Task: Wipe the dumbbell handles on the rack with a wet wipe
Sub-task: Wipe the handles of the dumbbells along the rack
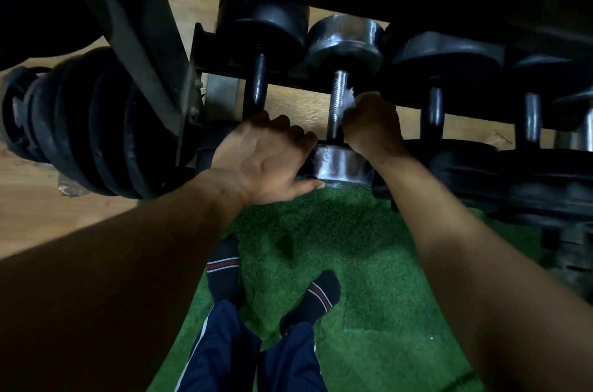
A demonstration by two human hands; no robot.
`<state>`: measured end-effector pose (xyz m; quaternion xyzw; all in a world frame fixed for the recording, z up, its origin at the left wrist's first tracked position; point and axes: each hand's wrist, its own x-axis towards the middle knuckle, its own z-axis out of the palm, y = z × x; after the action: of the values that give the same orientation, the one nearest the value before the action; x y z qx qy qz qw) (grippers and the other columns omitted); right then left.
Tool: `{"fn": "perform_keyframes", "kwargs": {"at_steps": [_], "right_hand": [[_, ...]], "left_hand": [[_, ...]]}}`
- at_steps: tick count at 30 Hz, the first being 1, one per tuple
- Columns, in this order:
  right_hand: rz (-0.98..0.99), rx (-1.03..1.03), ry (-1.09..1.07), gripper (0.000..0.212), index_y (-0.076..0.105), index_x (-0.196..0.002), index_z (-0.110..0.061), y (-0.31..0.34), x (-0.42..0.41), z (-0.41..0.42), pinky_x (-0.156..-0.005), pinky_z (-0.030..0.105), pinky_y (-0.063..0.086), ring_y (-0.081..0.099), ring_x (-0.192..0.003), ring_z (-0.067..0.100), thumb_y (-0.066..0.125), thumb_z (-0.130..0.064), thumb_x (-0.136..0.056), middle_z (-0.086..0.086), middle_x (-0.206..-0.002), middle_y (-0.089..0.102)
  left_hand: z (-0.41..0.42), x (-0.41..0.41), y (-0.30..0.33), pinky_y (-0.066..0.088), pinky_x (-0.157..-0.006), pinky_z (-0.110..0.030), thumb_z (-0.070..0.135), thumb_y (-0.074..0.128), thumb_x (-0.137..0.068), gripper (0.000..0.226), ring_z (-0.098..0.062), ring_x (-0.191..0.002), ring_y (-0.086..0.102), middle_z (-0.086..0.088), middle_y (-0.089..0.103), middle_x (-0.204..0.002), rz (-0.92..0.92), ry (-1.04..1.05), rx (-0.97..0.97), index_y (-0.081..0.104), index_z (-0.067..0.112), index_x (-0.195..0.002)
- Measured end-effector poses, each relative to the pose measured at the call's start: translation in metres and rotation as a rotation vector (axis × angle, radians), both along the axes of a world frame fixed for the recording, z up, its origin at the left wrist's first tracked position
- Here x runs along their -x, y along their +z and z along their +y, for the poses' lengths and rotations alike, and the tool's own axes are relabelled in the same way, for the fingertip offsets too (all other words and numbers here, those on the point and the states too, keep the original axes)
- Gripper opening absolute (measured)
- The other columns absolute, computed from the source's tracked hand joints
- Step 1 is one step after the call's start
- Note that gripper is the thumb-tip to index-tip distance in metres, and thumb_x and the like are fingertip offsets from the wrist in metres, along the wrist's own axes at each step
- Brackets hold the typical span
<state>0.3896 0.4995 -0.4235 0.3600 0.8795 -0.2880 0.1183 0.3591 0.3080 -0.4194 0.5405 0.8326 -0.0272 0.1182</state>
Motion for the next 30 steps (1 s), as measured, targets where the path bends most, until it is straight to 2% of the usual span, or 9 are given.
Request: {"fn": "perform_keyframes", "kwargs": {"at_steps": [2, 4, 7, 9, 14, 18, 21, 26, 30], "right_hand": [[-0.113, 0.075, 0.058, 0.011, 0.058, -0.083, -0.010, 0.003, 0.001, 0.005, -0.073, 0.032, 0.043, 0.062, -0.104, 0.038, 0.050, -0.008, -0.091, 0.022, -0.106, 0.067], [-0.188, 0.240, -0.026, 0.021, 0.052, -0.075, -0.014, 0.004, 0.010, 0.011, -0.078, 0.035, 0.047, 0.061, -0.106, 0.038, 0.048, -0.006, -0.095, 0.019, -0.100, 0.064], [-0.153, 0.560, -0.291, 0.022, 0.057, -0.076, -0.016, 0.008, 0.024, 0.014, -0.072, 0.033, 0.045, 0.060, -0.083, 0.027, 0.053, 0.002, -0.089, 0.012, -0.086, 0.061], [-0.123, 0.644, -0.339, 0.022, 0.063, -0.080, -0.018, 0.012, 0.028, 0.015, -0.072, 0.030, 0.045, 0.057, -0.076, 0.017, 0.056, 0.003, -0.083, 0.004, -0.083, 0.064], [-0.322, 0.419, 0.049, 0.022, 0.062, -0.071, -0.012, 0.008, 0.025, 0.024, -0.064, 0.029, 0.044, 0.056, -0.065, 0.020, 0.051, 0.005, -0.081, 0.008, -0.073, 0.061], [-0.419, 0.363, 0.234, 0.010, 0.063, -0.074, -0.012, 0.006, 0.019, 0.028, -0.068, 0.035, 0.049, 0.061, -0.073, 0.024, 0.061, -0.014, -0.083, 0.005, -0.076, 0.064], [-0.455, 0.281, 0.362, 0.013, 0.062, -0.073, -0.012, 0.012, 0.019, 0.032, -0.071, 0.038, 0.052, 0.062, -0.078, 0.029, 0.063, -0.024, -0.079, 0.008, -0.080, 0.064], [-0.388, 0.138, 0.439, 0.016, 0.067, -0.072, -0.006, 0.020, 0.010, 0.034, -0.059, 0.028, 0.046, 0.063, -0.069, 0.024, 0.076, -0.018, -0.077, 0.008, -0.071, 0.064], [-0.266, -0.019, 0.485, 0.020, 0.061, -0.082, -0.018, 0.026, 0.002, 0.022, -0.067, 0.026, 0.042, 0.064, -0.092, 0.028, 0.079, -0.027, -0.077, 0.004, -0.085, 0.061]], "left_hand": [[0.000, 0.001, -0.001, 0.053, -0.075, -0.040, 0.087, 0.020, -0.087, 0.079, -0.022, -0.086, 0.065, 0.001, 0.065, -0.099, -0.019, 0.014, 0.015, 0.053, 0.023, -0.119], [-0.001, 0.003, -0.005, 0.054, -0.071, -0.038, 0.090, 0.013, -0.085, 0.084, -0.019, -0.078, 0.064, 0.003, 0.065, -0.090, -0.023, 0.020, 0.051, 0.060, 0.025, -0.109], [-0.002, 0.003, -0.005, 0.053, -0.069, -0.036, 0.089, 0.017, -0.087, 0.080, -0.019, -0.076, 0.064, 0.003, 0.064, -0.089, -0.027, 0.011, 0.049, 0.057, 0.024, -0.110], [-0.002, 0.003, -0.002, 0.055, -0.070, -0.038, 0.089, 0.017, -0.087, 0.079, -0.020, -0.077, 0.064, 0.003, 0.064, -0.090, -0.037, 0.015, 0.037, 0.056, 0.024, -0.110], [0.001, 0.000, 0.009, 0.048, -0.080, -0.037, 0.085, 0.027, -0.089, 0.077, -0.023, -0.094, 0.064, 0.000, 0.066, -0.104, 0.019, 0.006, 0.019, 0.058, 0.022, -0.119], [0.002, 0.001, 0.014, 0.046, -0.081, -0.038, 0.084, 0.029, -0.090, 0.075, -0.023, -0.099, 0.063, 0.000, 0.066, -0.109, 0.034, -0.002, 0.026, 0.055, 0.021, -0.122], [0.002, 0.001, 0.019, 0.045, -0.080, -0.039, 0.083, 0.030, -0.092, 0.074, -0.023, -0.101, 0.061, -0.001, 0.065, -0.111, 0.025, -0.001, 0.048, 0.051, 0.020, -0.125], [0.004, 0.000, 0.021, 0.045, -0.086, -0.040, 0.082, 0.031, -0.092, 0.074, -0.024, -0.105, 0.061, -0.001, 0.065, -0.116, 0.037, 0.001, 0.048, 0.051, 0.020, -0.128], [0.003, 0.000, 0.019, 0.046, -0.086, -0.040, 0.083, 0.030, -0.092, 0.076, -0.023, -0.104, 0.061, -0.001, 0.065, -0.115, 0.048, 0.001, 0.043, 0.051, 0.021, -0.130]]}}
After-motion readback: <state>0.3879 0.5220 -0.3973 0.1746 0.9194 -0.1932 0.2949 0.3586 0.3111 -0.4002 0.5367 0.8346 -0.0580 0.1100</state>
